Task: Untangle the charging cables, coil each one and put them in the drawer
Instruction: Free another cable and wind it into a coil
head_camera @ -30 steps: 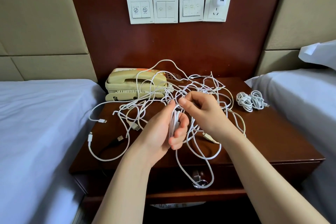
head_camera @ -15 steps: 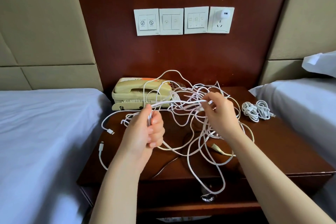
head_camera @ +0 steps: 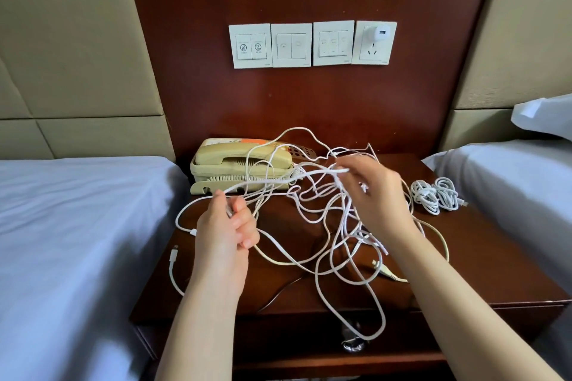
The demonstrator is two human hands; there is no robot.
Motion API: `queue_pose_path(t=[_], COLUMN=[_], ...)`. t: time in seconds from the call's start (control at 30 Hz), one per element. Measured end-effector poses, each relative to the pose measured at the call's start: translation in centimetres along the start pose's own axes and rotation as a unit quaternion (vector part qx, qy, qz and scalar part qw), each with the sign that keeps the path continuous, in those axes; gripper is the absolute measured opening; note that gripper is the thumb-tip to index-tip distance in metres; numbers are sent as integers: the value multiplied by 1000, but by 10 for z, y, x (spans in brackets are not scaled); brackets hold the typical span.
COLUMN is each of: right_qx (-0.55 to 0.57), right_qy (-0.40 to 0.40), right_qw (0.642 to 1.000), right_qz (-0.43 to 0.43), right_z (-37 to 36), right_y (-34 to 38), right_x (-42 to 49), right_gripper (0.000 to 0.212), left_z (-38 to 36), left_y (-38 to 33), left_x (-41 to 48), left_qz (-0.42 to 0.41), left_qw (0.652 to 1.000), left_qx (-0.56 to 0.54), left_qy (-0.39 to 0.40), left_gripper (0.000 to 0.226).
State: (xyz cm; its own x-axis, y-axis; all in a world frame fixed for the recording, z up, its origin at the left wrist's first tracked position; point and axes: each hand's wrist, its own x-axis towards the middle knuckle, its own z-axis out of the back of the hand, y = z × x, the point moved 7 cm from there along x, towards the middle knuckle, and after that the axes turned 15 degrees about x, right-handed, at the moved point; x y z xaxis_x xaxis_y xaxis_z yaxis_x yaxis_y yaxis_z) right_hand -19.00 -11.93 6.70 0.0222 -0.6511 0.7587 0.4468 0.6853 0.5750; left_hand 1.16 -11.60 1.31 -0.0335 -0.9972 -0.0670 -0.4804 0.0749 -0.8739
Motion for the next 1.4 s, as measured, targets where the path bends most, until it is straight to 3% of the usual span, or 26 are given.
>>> queue_pose_path(t=[0.1, 0.17, 0.27, 0.37, 0.43, 0.53, 0.7, 0.77, 0.87, 1.13, 1.27, 1.4], right_qx=[2, 6, -45, -75, -75, -95, -107, -106, -128, -215, -269, -309], right_qy=[99, 135, 133, 114, 142, 169, 206, 180, 162, 172, 188, 147], right_qw=[995, 990, 988, 987, 984, 975, 966, 973, 978, 960, 944, 936], right_qz=[26, 40, 67, 85, 78, 110, 114, 96, 40, -41, -47, -83], right_z=[-21, -32, -43, -49, -57, -68, -84, -80, -72, -60, -57, -38], right_y=[5, 7, 15, 23, 24, 33, 40, 34, 10, -30, -29, -39], right_x=[-9, -15, -20, -19, -20, -26, -29, -26, -15, 42, 65, 85], right_gripper=[24, 25, 34, 37, 41, 40, 42, 33, 18, 21, 23, 23], left_z=[16, 13, 6, -12, -19, -22, -12, -8, 6, 41, 43, 54], left_y=[4, 8, 9, 8, 5, -4, -16, -18, -18, -26, -24, -30], left_x=[-1, -3, -8, -17, -20, -22, -23, -23, -20, -18, -14, -17], left_qz=[2, 2, -23, -66, -87, -145, -215, -219, -202, -140, -131, -140], left_qw=[992, 987, 973, 957, 946, 909, 849, 852, 897, 949, 955, 951], left_qx=[22, 60, 181, 271, 308, 383, 446, 428, 325, 119, 100, 58], left_qy=[-126, -149, -145, -82, -56, -75, -187, -208, -223, -256, -246, -269], left_gripper=[50, 49, 45, 24, 11, 11, 35, 40, 44, 40, 42, 42])
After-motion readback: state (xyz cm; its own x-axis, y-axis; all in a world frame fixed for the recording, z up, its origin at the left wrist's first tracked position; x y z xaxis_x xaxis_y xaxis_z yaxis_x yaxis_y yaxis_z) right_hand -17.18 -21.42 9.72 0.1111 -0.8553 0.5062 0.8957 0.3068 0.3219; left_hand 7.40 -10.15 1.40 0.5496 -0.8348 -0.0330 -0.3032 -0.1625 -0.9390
